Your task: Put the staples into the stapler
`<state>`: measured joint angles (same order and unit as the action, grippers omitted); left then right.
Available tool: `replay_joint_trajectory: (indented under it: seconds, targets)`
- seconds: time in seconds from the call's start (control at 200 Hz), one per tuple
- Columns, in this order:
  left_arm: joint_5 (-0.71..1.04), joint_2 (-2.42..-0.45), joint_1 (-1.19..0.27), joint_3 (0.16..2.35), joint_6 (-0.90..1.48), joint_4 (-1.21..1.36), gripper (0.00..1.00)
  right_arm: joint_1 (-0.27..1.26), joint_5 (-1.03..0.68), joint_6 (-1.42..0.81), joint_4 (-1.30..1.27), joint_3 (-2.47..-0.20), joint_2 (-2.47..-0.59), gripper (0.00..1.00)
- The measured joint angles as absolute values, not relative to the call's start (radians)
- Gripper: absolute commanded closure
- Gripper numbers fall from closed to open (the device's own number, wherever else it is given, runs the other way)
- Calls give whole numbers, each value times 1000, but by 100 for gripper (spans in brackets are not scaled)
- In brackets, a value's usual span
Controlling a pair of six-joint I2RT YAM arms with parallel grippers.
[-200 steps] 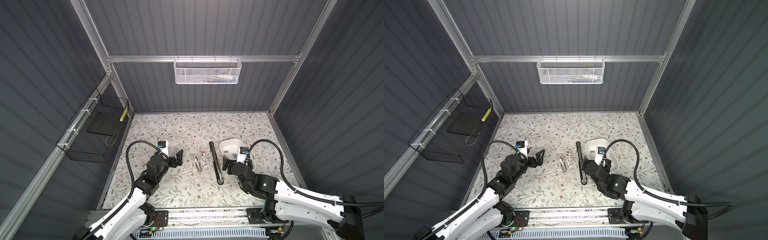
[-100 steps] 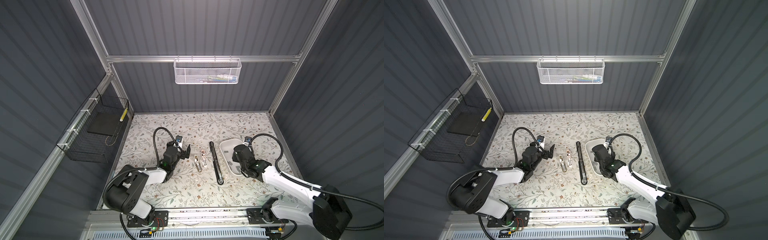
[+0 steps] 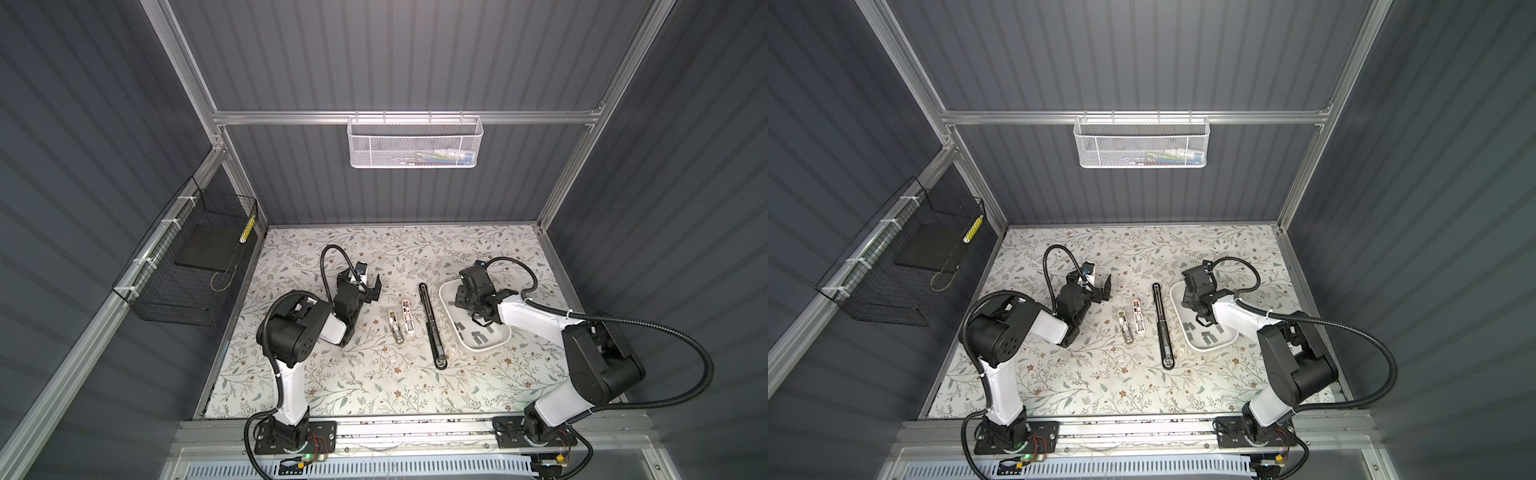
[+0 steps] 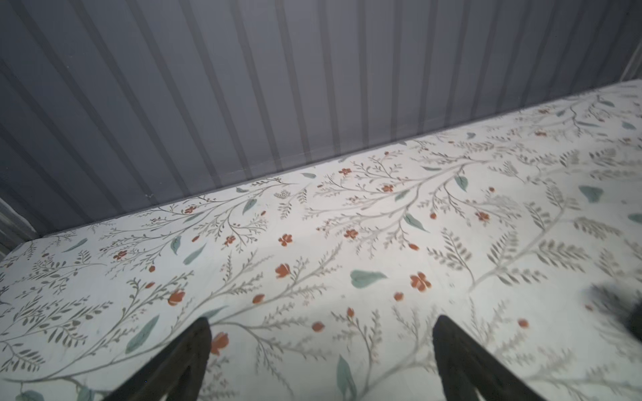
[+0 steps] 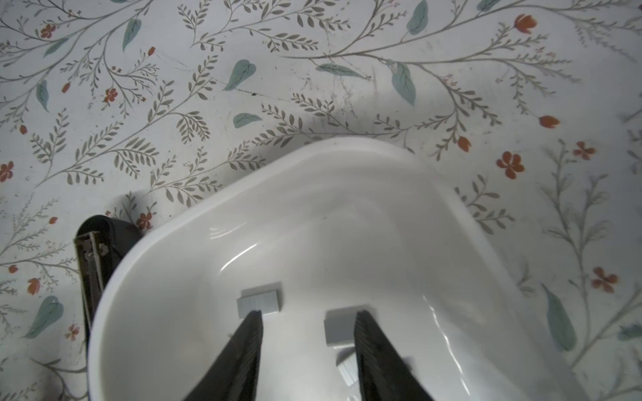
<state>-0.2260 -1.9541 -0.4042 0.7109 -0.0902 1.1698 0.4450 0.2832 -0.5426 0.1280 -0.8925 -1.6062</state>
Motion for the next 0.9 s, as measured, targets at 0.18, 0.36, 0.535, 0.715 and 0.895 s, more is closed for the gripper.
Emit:
replay_joint_trajectory:
  seconds: [0.18, 0.36, 0.535, 0.715, 0.895]
  targets:
    - [-166, -1958, -310, 806, -8, 1066, 1, 445, 208, -529, 145, -974, -1692, 58]
    - [-129, -2001, -315, 816, 14, 1040, 1, 446, 198, -522, 178, -994, -1734, 50]
    - [-118, -2028, -321, 865, 22, 962, 1, 452, 216, -516, 217, -999, -1760, 48]
    - [-118, -2028, -321, 873, 24, 940, 1, 477, 236, -516, 244, -1032, -1806, 45]
    - [-116, -2028, -321, 873, 24, 934, 1, 485, 258, -517, 258, -1046, -1817, 44]
